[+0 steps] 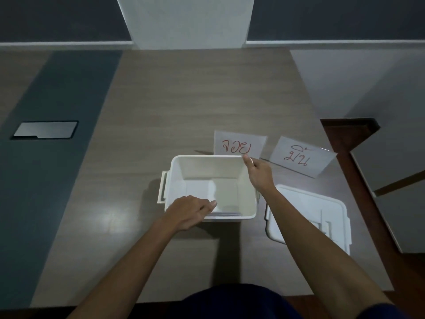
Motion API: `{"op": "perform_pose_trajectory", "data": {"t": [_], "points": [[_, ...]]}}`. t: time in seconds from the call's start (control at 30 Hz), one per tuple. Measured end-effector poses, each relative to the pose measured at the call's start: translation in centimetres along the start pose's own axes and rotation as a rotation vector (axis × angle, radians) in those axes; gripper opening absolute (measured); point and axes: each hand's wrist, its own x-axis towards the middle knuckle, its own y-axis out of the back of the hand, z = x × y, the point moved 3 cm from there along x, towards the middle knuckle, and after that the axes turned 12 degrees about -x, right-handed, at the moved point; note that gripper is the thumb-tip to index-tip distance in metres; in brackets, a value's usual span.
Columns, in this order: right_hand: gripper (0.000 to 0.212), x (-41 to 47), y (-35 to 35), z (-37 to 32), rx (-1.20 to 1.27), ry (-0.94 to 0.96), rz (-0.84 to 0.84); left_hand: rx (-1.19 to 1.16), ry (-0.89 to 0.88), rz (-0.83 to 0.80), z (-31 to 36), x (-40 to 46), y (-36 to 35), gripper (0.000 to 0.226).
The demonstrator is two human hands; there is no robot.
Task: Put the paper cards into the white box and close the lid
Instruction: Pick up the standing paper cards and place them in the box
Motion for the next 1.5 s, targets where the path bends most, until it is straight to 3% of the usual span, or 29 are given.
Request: {"op": "perform_pose_trajectory", "data": {"t": [0.1, 0.2, 0.27, 0.33, 0.4, 0.5, 0.57, 0.73, 0.87, 0.97, 1.07, 1.17, 1.33, 1.5], "points": [[0.044, -0.1, 0.3, -0.3, -0.032, 0.02, -0.033, -0.083, 0.004, 0.122, -0.4, 0.0, 0.8, 0.065], [0.028, 1.1, 0.9, -1.8, -0.114, 0.087, -0.008, -0.078, -0.118, 0.554, -1.7, -0.1, 3.2, 0.037], [0.034, 2.5, 1.6, -3.9, -0.229, 0.193, 0.11, -0.011, -0.082, 0.719, -3.3, 0.2, 4.5, 0.038], [0.042, 4.4, 2.0, -6.2, -0.385, 0.308, 0.186, -0.088, 0.039, 0.708, -5.1, 0.7, 4.6, 0.046], [0.05, 7.0, 1.8, -7.7, -0.61, 0.351, 0.12, -0.334, 0.132, 0.64, -6.4, 1.1, 3.9, 0.049], [0.048, 10.0, 0.9, -7.6, -0.858, 0.21, -0.075, -0.667, 0.127, 0.625, -7.0, 1.4, 3.0, 0.045], [0.037, 10.5, 0.3, -7.0, -0.902, 0.182, -0.104, -0.806, 0.121, 0.641, -6.8, 1.4, 2.8, 0.044], [0.021, 8.0, 0.7, -8.1, -0.583, 0.223, 0.078, -0.911, 0.136, 0.627, -7.2, 1.6, 2.6, 0.043], [0.021, 3.5, 3.8, -12.4, -0.338, 0.447, 0.343, -0.896, 0.14, 0.612, -7.5, 2.3, 2.7, 0.043], [0.019, -1.3, 5.4, -14.2, -0.265, 0.636, 0.39, -0.892, 0.144, 0.616, -7.6, 3.0, 3.0, 0.042], [0.016, -4.9, 4.3, -13.0, -0.357, 0.717, 0.277, -0.931, 0.123, 0.621, -7.5, 3.9, 3.0, 0.044], [0.017, -6.0, 1.7, -10.3, -0.442, 0.601, 0.066, -0.96, 0.103, 0.623, -7.5, 4.5, 2.8, 0.044], [0.027, -7.5, -2.8, -6.1, -0.591, 0.53, -0.463, -0.945, 0.096, 0.651, -7.2, 4.9, 2.6, 0.044], [0.062, -7.9, -2.9, -5.0, -0.573, 0.456, -0.515, -0.892, 0.121, 0.656, -7.0, 5.0, 2.6, 0.043]]}}
